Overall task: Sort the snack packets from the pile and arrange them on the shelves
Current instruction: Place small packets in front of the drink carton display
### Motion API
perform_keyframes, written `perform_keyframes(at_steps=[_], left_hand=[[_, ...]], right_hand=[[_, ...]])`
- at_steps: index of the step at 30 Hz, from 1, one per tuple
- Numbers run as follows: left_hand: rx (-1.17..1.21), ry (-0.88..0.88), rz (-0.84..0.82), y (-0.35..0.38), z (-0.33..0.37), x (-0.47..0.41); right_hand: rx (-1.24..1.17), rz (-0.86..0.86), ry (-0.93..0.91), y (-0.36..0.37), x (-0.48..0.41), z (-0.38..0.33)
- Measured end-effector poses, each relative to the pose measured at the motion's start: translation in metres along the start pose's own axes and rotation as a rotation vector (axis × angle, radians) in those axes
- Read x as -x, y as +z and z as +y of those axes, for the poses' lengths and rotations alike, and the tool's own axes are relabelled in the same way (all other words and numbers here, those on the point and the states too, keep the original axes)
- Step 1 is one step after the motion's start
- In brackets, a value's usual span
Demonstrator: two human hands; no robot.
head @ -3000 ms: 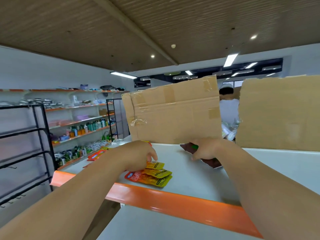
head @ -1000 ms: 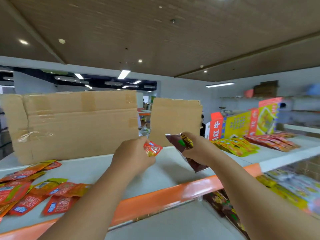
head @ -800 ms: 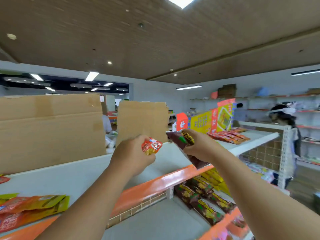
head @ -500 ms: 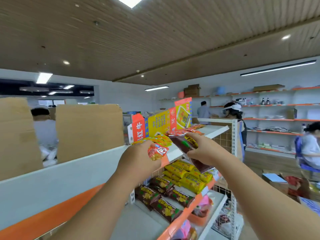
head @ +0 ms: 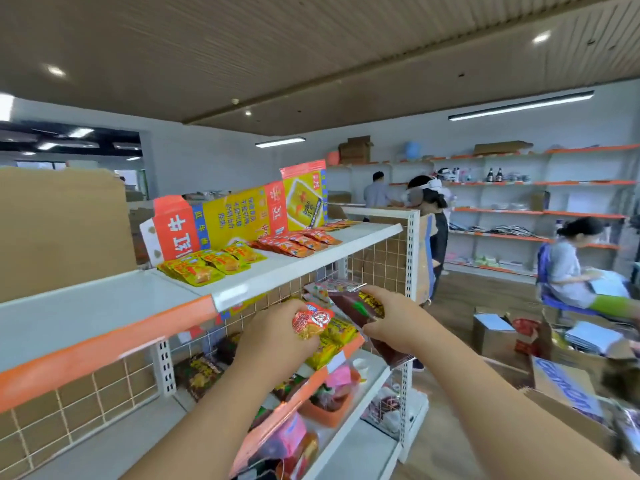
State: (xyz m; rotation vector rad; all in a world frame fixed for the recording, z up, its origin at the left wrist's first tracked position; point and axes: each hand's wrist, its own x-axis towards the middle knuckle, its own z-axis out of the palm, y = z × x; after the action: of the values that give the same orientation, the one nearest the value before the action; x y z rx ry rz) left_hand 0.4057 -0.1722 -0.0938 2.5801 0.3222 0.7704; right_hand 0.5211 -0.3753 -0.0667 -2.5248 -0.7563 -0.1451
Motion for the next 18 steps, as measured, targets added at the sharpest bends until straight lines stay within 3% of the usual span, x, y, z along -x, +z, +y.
perform_keyframes(at_steps=[8, 18], left_hand=[[0.043, -0.127, -0.047, 0.073, -0.037, 0.006], [0.052, -0.340, -0.051, 0.124, -0.142, 0.016]], right_hand=[[-0.043, -0.122, -0.024, 0.065, -0.029, 0.042], [-0.076, -0.228, -0.060, 0.185, -0.088, 0.025]])
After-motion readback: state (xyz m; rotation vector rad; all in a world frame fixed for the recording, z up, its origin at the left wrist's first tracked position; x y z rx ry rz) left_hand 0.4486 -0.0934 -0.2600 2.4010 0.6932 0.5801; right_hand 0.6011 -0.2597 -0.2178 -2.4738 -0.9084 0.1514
